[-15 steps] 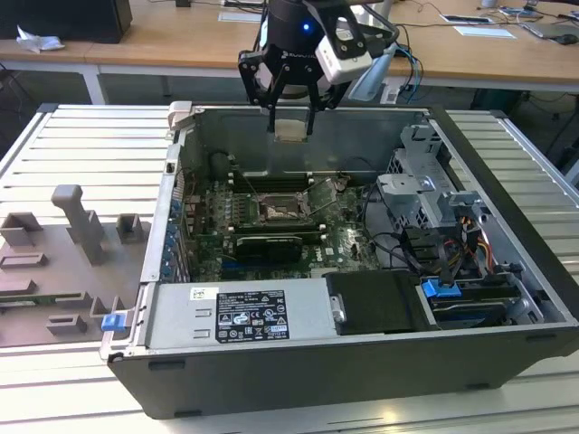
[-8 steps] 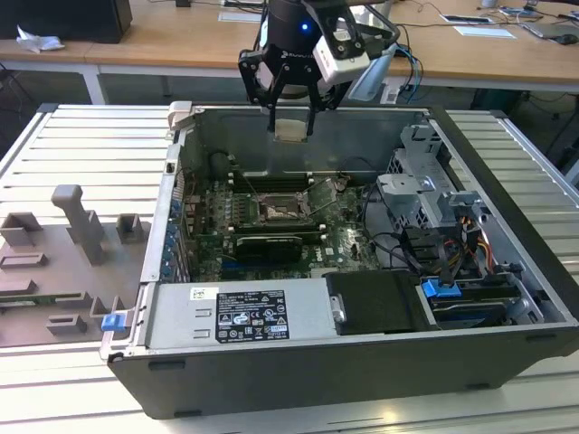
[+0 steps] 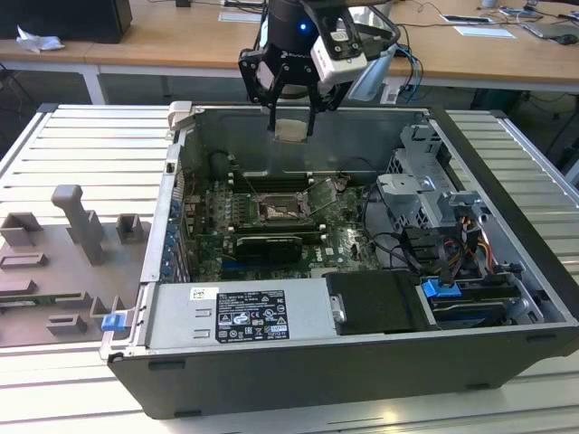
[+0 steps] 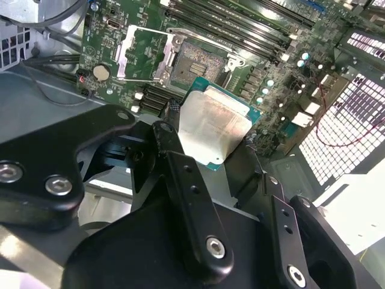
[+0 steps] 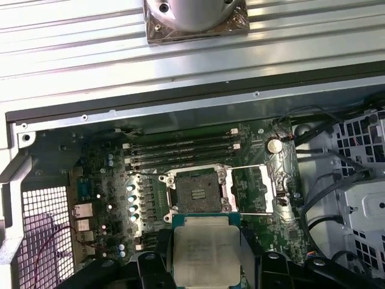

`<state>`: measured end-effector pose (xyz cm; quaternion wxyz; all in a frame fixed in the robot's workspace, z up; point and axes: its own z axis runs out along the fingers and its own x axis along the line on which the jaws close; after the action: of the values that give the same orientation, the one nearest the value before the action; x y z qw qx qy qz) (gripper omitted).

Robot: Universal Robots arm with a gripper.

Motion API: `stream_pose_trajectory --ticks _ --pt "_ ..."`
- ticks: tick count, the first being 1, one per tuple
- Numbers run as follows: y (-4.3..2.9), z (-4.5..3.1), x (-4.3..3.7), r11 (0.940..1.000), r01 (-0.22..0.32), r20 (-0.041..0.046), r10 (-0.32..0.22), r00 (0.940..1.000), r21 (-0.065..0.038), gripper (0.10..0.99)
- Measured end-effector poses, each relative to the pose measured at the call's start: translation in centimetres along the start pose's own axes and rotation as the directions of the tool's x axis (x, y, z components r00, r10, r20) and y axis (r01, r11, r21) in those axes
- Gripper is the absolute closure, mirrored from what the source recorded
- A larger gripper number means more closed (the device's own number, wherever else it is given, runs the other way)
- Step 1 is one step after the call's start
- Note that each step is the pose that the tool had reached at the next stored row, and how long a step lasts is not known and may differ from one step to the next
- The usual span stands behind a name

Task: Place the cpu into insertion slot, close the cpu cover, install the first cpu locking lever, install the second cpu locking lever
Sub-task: 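Place the cpu into insertion slot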

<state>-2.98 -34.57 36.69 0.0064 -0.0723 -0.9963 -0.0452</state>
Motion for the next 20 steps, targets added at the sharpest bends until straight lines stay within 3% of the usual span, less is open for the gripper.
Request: stream_pose_trajectory --ticks 9,14,20 --pt "-0.01 0.06 0.0 0.9986 -0.053 0.005 0.053 0.9986 0.0 0.545" --pt "-0.04 0.37 -0.01 0.998 -0.061 0.0103 0.06 0.9981 0.019 0.545" --pt "-0.04 0.46 -0.01 0.9953 -0.095 0.0135 0.094 0.9954 0.019 0.545"
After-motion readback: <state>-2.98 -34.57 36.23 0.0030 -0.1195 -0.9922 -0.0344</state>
